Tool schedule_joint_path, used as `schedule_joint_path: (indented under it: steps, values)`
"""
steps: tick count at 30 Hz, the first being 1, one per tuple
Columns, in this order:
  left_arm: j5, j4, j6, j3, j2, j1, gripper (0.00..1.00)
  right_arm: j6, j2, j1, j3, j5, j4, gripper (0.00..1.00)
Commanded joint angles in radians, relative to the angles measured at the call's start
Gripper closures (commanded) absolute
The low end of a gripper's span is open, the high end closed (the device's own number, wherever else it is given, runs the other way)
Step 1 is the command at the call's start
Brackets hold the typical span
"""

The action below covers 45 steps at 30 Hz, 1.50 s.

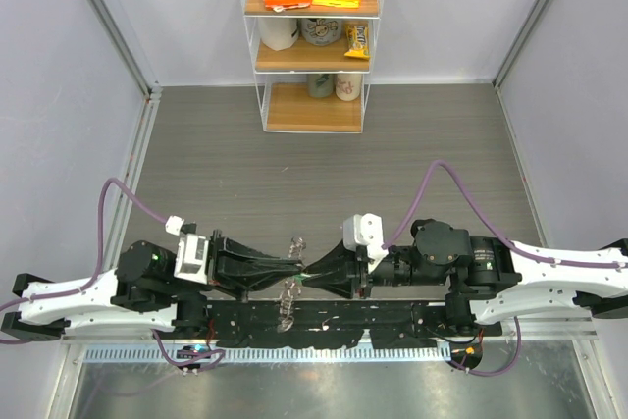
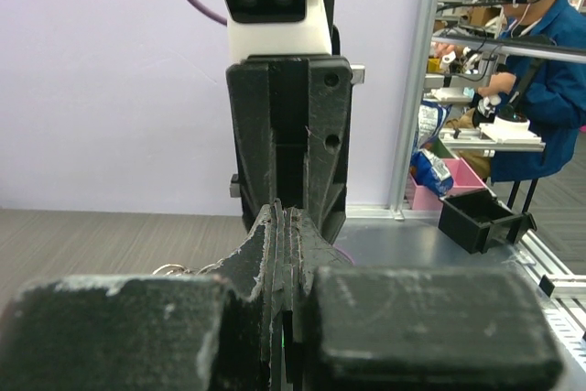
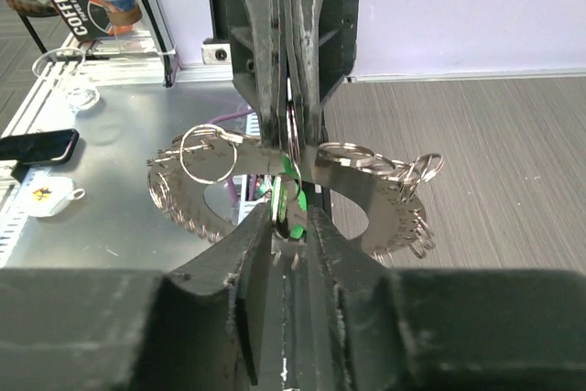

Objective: Put the keys on the keyring

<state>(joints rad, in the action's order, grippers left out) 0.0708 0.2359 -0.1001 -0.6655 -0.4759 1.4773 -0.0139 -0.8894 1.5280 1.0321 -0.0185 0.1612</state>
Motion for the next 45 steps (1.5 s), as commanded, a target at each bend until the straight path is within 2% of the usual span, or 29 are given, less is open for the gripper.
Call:
schedule_joint_path:
  steps: [1, 4, 11, 31, 45]
  values:
    - [-0.003, 0.14, -0.003, -0.009, 0.016, 0.003, 1.0, 0.008, 0.044, 0.006, 0.016, 0.015, 0.007, 0.66]
    - [-0.006, 0.141, -0.004, -0.003, 0.022, 0.002, 1.0, 0.009, 0.078, 0.006, 0.013, 0.072, 0.024, 0.61]
    - [-0.006, 0.146, -0.006, 0.0, 0.022, 0.001, 1.0, 0.057, 0.113, 0.006, 0.029, 0.084, 0.04, 0.6]
    - [0.006, 0.171, -0.016, 0.006, 0.017, 0.003, 1.0, 0.152, 0.014, 0.008, 0.146, -0.017, 0.014, 0.58]
    - [0.012, 0.172, -0.016, 0.01, 0.023, 0.003, 1.0, 0.169, -0.034, 0.008, 0.175, -0.029, 0.003, 0.58]
